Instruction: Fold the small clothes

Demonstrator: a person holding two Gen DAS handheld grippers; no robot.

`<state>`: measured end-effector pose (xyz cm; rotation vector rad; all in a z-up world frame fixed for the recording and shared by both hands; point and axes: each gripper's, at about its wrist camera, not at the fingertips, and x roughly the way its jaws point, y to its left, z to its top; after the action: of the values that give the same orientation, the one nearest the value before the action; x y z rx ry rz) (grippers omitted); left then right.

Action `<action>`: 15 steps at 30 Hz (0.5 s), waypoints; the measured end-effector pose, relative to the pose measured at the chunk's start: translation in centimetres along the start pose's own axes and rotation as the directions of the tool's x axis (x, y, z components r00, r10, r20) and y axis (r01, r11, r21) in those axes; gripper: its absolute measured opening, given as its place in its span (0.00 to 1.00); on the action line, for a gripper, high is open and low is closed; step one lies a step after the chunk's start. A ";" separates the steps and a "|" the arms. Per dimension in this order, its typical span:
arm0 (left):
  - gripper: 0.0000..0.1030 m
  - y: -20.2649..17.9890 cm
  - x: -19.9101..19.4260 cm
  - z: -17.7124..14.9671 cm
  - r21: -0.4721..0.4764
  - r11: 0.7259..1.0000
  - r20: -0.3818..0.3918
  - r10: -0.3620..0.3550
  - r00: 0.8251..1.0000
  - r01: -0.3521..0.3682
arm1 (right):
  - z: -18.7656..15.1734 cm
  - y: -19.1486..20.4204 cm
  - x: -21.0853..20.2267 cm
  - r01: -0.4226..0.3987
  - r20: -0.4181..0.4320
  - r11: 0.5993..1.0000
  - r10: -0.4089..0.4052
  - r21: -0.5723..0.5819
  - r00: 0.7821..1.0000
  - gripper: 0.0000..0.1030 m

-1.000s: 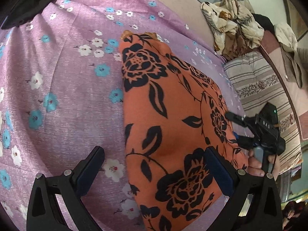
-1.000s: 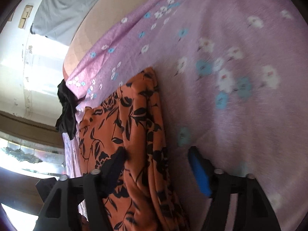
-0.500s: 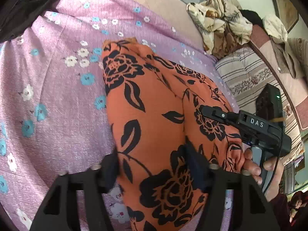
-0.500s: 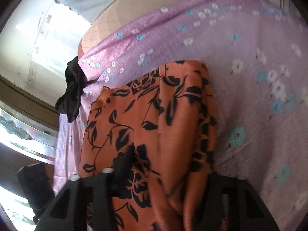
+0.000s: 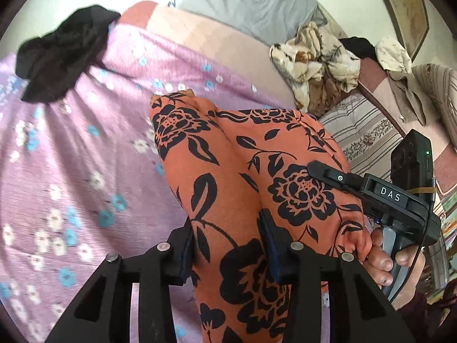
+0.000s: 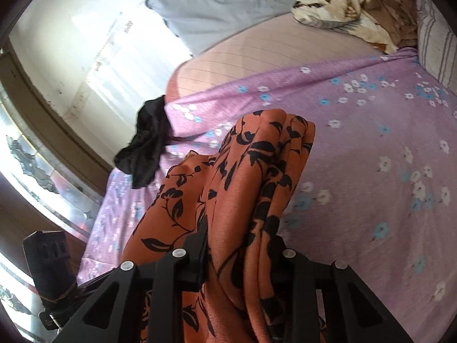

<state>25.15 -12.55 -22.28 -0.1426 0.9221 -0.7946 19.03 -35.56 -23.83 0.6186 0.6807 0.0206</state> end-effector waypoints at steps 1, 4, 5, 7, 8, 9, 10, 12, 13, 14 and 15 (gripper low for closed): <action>0.42 0.1 -1.0 -0.1 0.005 1.000 0.010 0.008 1.000 -0.008 | -0.1 0.6 -0.2 -0.010 0.004 1.000 0.010 -0.005 1.000 0.30; 0.42 0.6 -3.1 -0.7 0.013 1.000 0.025 0.025 0.999 -0.025 | -0.7 2.3 -0.5 -0.034 0.008 0.999 0.035 -0.026 0.999 0.30; 0.42 0.6 -3.6 -0.9 0.012 0.999 0.029 0.032 0.999 -0.032 | -0.9 2.8 -0.5 -0.040 0.007 0.999 0.041 -0.032 0.999 0.30; 0.42 1.3 -4.6 -1.2 0.006 0.999 0.035 0.045 0.998 -0.045 | -1.5 3.9 -0.6 -0.056 0.004 0.998 0.056 -0.042 0.998 0.30; 0.42 1.5 -4.9 -1.4 0.002 0.999 0.038 0.052 0.998 -0.052 | -1.9 4.4 -0.5 -0.063 0.001 0.997 0.063 -0.044 0.998 0.30; 0.42 1.7 -5.4 -1.7 -0.002 0.998 0.041 0.061 0.997 -0.061 | -2.2 4.8 -0.4 -0.067 -0.002 0.997 0.067 -0.046 0.998 0.30; 0.42 2.0 -6.0 -2.0 -0.005 0.997 0.045 0.071 0.996 -0.071 | -2.6 5.2 -0.4 -0.073 -0.004 0.996 0.073 -0.047 0.997 0.30; 0.42 2.2 -6.8 -2.6 -0.001 0.996 0.050 0.090 0.995 -0.090 | -3.4 5.9 -0.3 -0.079 -0.008 0.996 0.079 -0.046 0.997 0.30; 0.42 2.3 -7.0 -2.8 0.001 0.995 0.052 0.100 0.994 -0.101 | -3.8 6.2 -0.3 -0.081 -0.010 0.996 0.081 -0.045 0.997 0.30; 0.42 2.3 -7.3 -3.1 0.002 0.994 0.052 0.106 0.993 -0.106 | -4.2 6.4 -0.3 -0.083 -0.012 0.996 0.083 -0.043 0.997 0.30; 0.42 2.5 -7.7 -3.5 0.003 0.994 0.051 0.113 0.992 -0.113 | -4.6 6.6 -0.3 -0.085 -0.014 0.996 0.084 -0.040 0.996 0.30</action>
<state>21.18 -4.88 -20.41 -0.1041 0.8717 -0.6857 17.28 -27.74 -22.86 0.6082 0.6639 0.1164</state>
